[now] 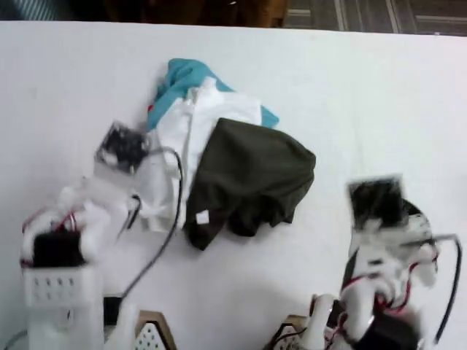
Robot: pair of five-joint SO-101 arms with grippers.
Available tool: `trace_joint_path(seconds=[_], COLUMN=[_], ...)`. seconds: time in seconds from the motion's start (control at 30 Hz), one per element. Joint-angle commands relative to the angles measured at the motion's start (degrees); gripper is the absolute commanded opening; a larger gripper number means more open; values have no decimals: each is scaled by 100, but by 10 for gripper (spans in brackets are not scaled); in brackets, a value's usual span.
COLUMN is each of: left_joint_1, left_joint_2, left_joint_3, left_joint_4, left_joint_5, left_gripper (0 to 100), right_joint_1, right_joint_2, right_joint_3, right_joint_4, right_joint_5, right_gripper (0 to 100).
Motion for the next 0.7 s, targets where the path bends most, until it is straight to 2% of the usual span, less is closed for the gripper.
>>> trace_joint_path(seconds=[0.0,0.07,0.23,0.43,0.67], left_joint_1=[70,70,387,888,1486], left_joint_2=[914,1424,2752,4457,6330], left_joint_3=[-866,-1103,-2026,-3767,-5473], left_joint_4=[202,202,343,352,598], left_joint_5=[44,53,185,1064,1618], left_gripper=[207,241,245,249,249], right_joint_1=[-233,-418,-1033,-1191,-1182], right_joint_2=[1675,2273,3187,3310,3301], right_joint_3=[-1459,-2154,-3279,-3332,-3332], right_joint_4=[611,963,1648,1675,1675], right_joint_5=[-589,-712,-818,-835,-835], right_gripper=[33,74,192,191,191])
